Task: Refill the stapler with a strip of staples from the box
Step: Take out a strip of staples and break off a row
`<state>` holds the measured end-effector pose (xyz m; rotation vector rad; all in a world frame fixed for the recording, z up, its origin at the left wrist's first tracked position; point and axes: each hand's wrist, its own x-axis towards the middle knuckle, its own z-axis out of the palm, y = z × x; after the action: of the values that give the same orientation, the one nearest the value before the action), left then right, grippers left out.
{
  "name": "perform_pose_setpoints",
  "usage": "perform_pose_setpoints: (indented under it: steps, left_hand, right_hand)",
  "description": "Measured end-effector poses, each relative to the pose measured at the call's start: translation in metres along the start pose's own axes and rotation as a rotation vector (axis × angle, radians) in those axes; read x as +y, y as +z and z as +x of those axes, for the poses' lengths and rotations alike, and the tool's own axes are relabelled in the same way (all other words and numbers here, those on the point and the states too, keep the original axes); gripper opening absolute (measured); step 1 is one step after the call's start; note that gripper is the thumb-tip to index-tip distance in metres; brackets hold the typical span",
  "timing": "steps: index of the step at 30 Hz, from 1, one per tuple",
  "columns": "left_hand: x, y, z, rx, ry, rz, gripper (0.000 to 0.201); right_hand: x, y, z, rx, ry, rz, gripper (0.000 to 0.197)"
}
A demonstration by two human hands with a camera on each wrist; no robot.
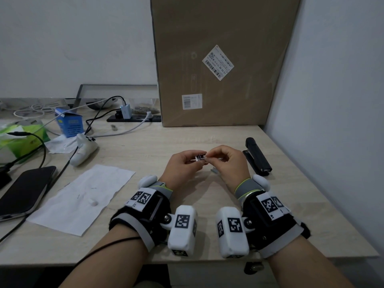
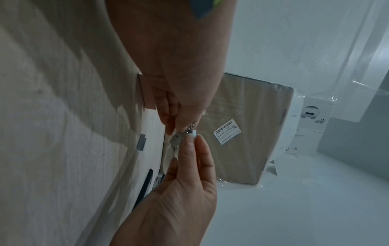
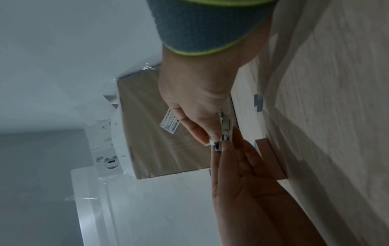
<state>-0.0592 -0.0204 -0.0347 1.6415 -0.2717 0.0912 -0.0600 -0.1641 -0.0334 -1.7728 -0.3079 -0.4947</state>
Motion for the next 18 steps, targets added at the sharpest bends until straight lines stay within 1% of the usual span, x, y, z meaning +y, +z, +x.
perform_pose_setpoints:
  steps: [4,8,14,18]
  left_hand:
    - [0.0006,0.0001,-0.0010,-0.001,0.002,0.006,0.023]
    - [0.0017,0.0014,-0.0026,0.004,-0.003,0.006,0.019]
    - [-0.0017,0.0000,0.0012,0.014,-0.002,0.020,0.024]
    - [-0.0015,0.0005,0.0011,0.021,-0.009,-0.034,0.024]
  right_hand:
    - [-0.0023,0.0002,-0.0001,0.013,0.034,0.075,0.016]
    - [-0.0032,-0.0002,-0.0007,0.005,0.038,0.085,0.021]
    - [-0.0062,-0.0015,-0.0016,0.015,0.090,0.157,0.014]
    - [-0.0082,-0.0005,-0.0028,-0.025,0.123,0.202,0.012]
